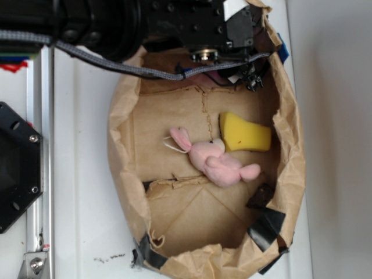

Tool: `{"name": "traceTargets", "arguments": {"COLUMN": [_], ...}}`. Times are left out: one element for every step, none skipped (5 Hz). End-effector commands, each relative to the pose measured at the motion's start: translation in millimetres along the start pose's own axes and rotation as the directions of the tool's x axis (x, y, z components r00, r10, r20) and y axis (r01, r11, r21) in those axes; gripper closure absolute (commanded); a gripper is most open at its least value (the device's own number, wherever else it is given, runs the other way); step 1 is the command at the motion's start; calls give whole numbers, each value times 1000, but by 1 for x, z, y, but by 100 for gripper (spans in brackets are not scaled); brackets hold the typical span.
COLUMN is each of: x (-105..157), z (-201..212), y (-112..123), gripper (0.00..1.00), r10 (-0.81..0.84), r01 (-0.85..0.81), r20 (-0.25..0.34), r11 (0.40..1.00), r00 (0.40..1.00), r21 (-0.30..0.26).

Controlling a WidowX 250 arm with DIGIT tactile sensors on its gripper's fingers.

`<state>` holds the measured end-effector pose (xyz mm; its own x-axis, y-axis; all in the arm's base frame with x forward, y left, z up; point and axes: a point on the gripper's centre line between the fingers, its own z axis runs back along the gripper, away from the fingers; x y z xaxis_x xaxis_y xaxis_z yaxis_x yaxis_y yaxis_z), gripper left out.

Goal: Grab the white paper.

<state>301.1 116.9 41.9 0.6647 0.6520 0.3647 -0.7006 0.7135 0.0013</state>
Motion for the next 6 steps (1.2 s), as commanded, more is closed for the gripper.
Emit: {"name": "traceTargets", "arguments": {"x": [24, 26, 28, 23, 14, -12], "z": [15, 18, 31, 56, 75, 99], "y": [13, 11, 1, -13, -23, -27], "gripper": [100, 100, 100, 100, 100, 100], "r10": [37, 22, -71, -158, -245, -304], "r01": [-35, -20, 69, 154, 232, 278], "r20": [52, 36, -7, 2, -13, -48], "r11": [999, 998, 987, 961, 934, 916], "r00": [998, 999, 997, 987, 969, 951], "r21": [-32, -54, -142, -228, -273, -290]}}
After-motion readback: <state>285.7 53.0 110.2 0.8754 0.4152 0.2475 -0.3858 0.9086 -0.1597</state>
